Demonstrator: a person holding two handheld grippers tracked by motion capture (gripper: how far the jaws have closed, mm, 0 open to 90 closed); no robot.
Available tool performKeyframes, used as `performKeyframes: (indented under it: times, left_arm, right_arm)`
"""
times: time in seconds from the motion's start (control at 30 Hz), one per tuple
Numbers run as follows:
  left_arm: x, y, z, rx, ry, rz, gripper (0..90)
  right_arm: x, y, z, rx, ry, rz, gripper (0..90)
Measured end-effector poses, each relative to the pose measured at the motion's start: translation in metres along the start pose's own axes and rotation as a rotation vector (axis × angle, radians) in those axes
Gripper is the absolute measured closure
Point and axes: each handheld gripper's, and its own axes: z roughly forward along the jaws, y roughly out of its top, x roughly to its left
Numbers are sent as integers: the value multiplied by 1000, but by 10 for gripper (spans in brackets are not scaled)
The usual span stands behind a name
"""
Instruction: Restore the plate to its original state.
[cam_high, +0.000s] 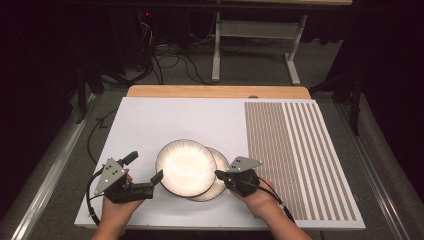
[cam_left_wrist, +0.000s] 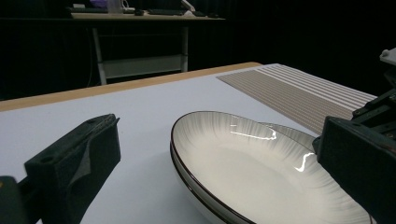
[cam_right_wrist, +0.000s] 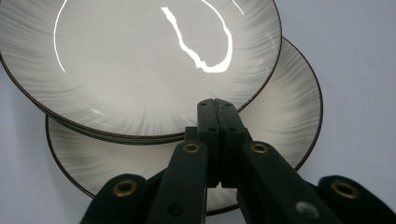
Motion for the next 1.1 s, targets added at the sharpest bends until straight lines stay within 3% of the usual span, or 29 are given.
performKeyframes:
  times: [0.53,0.9,1.1]
  left_arm:
    - [-2,-1,2,6,13,22,2]
    - [1,-1,0,-14,15,-2,3]
    - [0,0,0,-7,25,13,3]
  right_arm:
    - [0,0,0,-1,4,0,900]
    - [0,0,0,1,5,-4,900]
    - [-1,0,0,1,5,-2,900]
